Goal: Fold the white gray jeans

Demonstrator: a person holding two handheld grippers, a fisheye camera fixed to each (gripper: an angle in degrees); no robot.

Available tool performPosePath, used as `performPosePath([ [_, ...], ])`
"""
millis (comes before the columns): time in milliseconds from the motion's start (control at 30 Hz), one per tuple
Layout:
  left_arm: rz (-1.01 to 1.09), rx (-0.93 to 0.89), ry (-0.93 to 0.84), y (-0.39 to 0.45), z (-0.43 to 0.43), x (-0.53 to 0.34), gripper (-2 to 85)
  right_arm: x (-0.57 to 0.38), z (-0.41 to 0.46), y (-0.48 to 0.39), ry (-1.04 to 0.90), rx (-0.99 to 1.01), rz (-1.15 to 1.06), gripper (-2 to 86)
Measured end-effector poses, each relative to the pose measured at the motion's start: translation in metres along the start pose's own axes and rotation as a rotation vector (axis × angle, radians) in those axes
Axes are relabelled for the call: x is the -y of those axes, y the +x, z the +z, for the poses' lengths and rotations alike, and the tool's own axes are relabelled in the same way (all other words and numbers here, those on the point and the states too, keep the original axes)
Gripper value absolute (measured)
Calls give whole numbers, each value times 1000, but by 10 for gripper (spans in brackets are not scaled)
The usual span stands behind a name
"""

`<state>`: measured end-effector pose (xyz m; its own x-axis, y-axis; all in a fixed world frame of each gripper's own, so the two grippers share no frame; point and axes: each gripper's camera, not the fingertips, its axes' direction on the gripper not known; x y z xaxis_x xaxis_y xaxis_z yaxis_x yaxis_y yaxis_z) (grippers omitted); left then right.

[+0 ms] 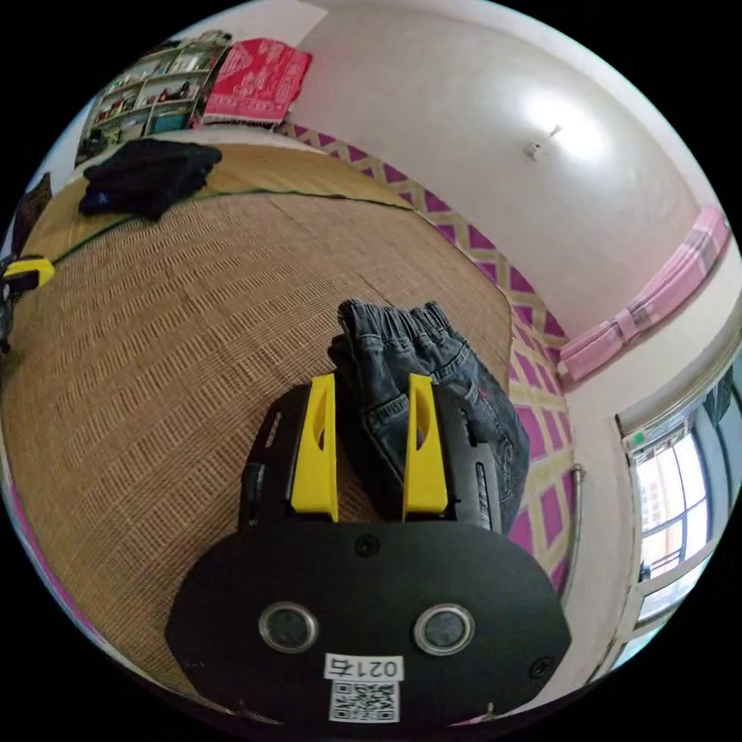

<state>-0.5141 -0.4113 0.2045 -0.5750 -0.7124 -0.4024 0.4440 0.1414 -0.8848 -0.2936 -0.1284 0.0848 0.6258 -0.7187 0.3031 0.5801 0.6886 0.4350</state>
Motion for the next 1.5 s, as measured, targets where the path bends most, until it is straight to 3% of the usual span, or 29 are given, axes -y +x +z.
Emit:
performPosePath([
  [233,9,-19,-74,28,25,-20,-10,28,38,-19,-69,-88,-79,106],
  [433,28,4,-99,40,29,-37,-9,18,5,39,0,108,177,50],
  [600,37,-82,-87,49,30,-48,-9,3,-63,51,42,197,191,46],
  [800,4,-170,-76,70,31,-68,-10,-6,-111,-49,-13,401,45,49],
  [933,-14,-146,-65,72,15,-83,-10,-4,-102,-134,-52,641,14,47],
  [1033,-51,-114,-64,62,0,-99,-9,-1,-95,-173,-55,711,1,47],
  [1333,-116,-58,-43,49,-22,-136,-9,-37,-112,-162,56,609,-9,109],
  [1500,-117,-79,-50,65,-11,-143,-9,-39,-95,-177,17,475,-67,94],
])
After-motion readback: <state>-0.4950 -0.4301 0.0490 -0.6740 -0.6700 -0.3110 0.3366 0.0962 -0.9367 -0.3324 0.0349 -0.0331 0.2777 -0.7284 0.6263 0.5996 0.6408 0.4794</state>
